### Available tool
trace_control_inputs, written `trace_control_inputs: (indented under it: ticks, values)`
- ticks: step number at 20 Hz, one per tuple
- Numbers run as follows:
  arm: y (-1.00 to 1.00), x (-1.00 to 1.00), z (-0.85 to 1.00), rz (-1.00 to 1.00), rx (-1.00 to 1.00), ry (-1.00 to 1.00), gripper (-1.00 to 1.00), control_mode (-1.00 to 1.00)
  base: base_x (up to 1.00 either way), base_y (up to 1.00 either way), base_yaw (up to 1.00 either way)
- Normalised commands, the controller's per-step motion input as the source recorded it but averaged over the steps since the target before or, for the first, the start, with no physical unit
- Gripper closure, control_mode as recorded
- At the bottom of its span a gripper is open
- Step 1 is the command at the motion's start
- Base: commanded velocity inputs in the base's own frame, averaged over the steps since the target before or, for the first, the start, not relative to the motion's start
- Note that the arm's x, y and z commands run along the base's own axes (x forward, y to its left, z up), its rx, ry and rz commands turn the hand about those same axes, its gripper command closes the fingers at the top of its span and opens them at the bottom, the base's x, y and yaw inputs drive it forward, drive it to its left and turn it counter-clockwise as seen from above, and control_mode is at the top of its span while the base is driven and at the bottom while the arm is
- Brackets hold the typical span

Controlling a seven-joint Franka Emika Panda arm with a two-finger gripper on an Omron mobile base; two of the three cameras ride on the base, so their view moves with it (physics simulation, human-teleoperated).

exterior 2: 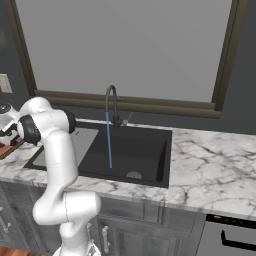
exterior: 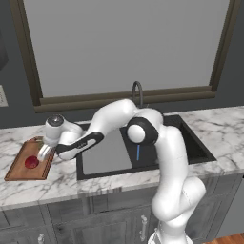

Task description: Pick the pear, kiwi from the sink and place them on the cutting board to airdry. Then turn off the sink faucet.

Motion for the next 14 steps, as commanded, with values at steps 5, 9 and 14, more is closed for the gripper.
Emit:
trace_control_inputs:
  ticks: [5,9,14]
  values:
    - [0.17,0.2,-0.19,0.0,-0.02,0.03,1.0,-1.0,0.0,0.0,0.0]
    - [0.14,0.21,-0.19,0.0,-0.02,0.03,1.0,-1.0,0.0,0.0,0.0]
    - [0.1,0.17,-0.12,0.0,-0.02,0.02,1.0,-1.0,0.0,0.0,0.0]
